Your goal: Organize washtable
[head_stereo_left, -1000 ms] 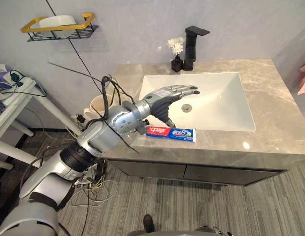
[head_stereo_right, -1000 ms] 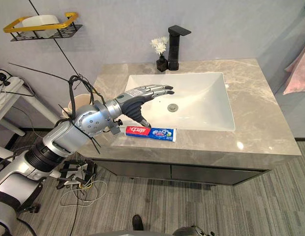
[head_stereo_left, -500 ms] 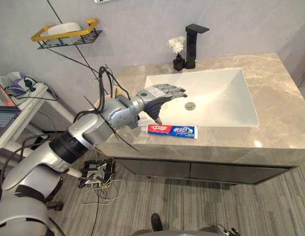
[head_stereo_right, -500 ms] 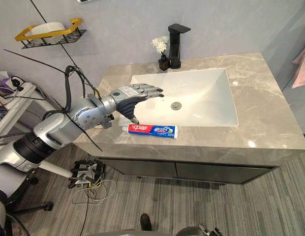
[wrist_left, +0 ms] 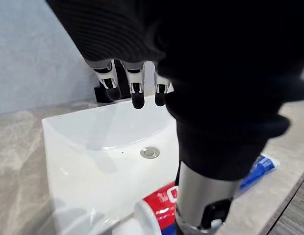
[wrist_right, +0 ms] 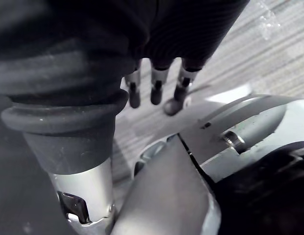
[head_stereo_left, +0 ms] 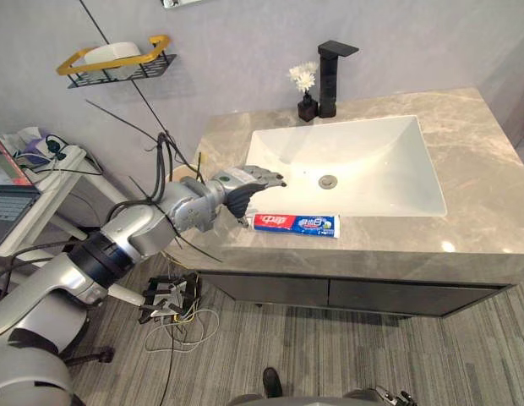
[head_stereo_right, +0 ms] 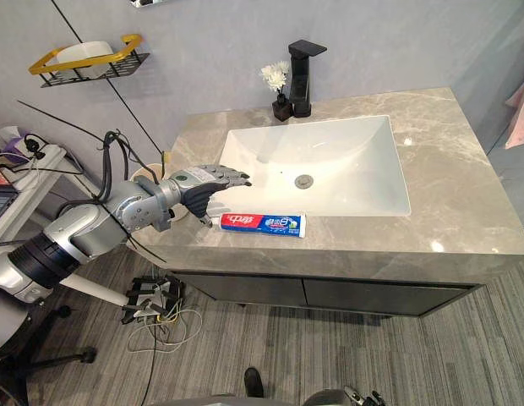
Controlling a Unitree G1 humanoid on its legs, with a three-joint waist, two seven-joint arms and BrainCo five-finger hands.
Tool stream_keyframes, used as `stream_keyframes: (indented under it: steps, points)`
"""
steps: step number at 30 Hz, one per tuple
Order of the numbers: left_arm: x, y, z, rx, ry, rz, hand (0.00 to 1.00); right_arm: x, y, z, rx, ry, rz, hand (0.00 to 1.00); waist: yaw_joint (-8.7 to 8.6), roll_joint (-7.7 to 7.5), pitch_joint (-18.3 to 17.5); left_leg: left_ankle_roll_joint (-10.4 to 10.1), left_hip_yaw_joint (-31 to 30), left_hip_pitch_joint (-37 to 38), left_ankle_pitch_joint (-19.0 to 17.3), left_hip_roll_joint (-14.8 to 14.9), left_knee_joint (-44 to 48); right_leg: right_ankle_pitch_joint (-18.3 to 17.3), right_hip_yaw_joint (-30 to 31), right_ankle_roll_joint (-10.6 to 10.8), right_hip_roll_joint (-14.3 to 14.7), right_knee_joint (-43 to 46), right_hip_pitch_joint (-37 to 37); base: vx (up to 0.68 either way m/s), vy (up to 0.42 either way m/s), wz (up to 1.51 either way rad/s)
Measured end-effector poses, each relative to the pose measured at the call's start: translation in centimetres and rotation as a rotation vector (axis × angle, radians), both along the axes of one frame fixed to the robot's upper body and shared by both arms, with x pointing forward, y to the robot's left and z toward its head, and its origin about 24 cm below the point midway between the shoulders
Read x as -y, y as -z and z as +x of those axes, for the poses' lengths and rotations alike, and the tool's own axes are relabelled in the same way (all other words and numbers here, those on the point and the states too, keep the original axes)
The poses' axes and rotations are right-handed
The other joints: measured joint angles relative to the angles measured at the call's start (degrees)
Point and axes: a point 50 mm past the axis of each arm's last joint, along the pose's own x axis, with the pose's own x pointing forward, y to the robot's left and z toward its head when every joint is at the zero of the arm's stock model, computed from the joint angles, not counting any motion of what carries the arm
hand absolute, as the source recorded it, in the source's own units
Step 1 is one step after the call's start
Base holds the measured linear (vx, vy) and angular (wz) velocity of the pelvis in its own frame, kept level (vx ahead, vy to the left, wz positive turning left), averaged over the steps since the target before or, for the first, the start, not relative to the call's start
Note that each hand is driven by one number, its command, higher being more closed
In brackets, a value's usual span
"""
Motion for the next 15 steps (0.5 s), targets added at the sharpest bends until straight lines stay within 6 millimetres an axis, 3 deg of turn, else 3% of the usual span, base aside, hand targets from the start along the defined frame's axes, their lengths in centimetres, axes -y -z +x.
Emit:
stream_keyframes:
  steps: [15]
  points:
    - [1.3, 1.6, 0.5, -0.054, -0.013, -0.053, 0.0, 0.0, -0.1, 0.7, 0.015, -0.004, 0.0, 0.0, -0.32, -0.48, 1.25, 0.0, 0.64, -0.12, 0.0, 0.06, -0.01, 0.25, 0.69, -0.12, -0.01, -0.04, -0.55, 0.0, 0.0, -0.02]
